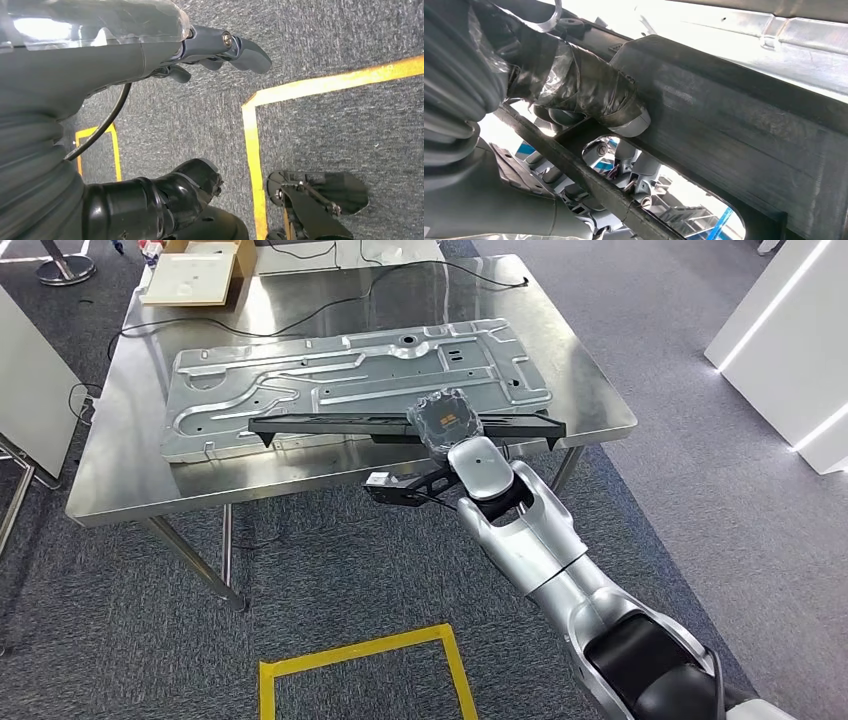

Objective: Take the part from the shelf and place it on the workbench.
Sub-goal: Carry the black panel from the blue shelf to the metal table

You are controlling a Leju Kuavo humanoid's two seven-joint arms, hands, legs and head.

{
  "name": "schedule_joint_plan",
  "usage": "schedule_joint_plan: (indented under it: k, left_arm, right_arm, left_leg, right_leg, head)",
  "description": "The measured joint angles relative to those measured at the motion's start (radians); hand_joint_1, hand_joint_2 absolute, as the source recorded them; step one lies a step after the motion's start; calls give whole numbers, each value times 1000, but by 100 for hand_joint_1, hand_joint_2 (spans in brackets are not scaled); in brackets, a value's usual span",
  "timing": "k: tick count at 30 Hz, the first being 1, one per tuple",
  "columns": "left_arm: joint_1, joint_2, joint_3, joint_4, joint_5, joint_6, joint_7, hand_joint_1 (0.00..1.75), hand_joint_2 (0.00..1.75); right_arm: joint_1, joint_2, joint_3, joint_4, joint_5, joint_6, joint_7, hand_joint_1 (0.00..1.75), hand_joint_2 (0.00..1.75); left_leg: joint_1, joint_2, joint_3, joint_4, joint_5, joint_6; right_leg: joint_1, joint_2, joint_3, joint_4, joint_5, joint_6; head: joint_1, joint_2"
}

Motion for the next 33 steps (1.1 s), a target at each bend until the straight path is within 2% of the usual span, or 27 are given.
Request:
schedule_joint_plan:
  k: [2, 5, 7, 17, 27, 33]
  left_arm:
    - [0, 0, 0, 0, -1, 0, 1, 0, 175]
    - [0, 0, 0, 0, -1, 0, 7, 0, 175]
    - [0, 0, 0, 0, -1, 0, 14, 0, 175]
    - [1, 0, 0, 0, 1, 11, 29, 0, 175]
    - [1, -3, 0, 0, 2, 4, 24, 0, 175]
    - [1, -3, 0, 0, 2, 0, 24, 0, 175]
  right_arm:
    - [0, 0, 0, 0, 0, 0, 0, 175, 175]
    - [-1, 0, 0, 0, 3, -3, 2, 175, 175]
    - [-7, 0, 0, 0, 7, -4, 6, 175, 175]
    - [-110, 0, 0, -18, 31, 3, 25, 175, 175]
    - [-130, 0, 0, -26, 34, 2, 24, 175, 175]
    - [-130, 0, 0, -25, 34, 1, 23, 175, 175]
  left_leg:
    - [-1, 0, 0, 0, -1, 3]
    - [-3, 0, 0, 1, -2, 6]
    - [-3, 0, 0, 2, -2, 6]
    - [-1, 0, 1, 2, -2, 6]
    - [-1, 0, 1, 2, -3, 7]
    - [-10, 0, 0, 6, -9, 16]
  right_leg:
    - [-1, 0, 1, -2, 0, 4]
    - [-3, 0, 3, -4, 0, 27]
    - [-4, 0, 3, -5, 0, 35]
    - [-2, 0, 2, -4, -1, 39]
    - [-2, 0, 2, -4, -1, 39]
    - [-9, 0, 4, -6, -3, 51]
  head:
    - [0, 0]
    - [0, 0]
    - [0, 0]
    - [0, 0]
    - [0, 0]
    - [0, 0]
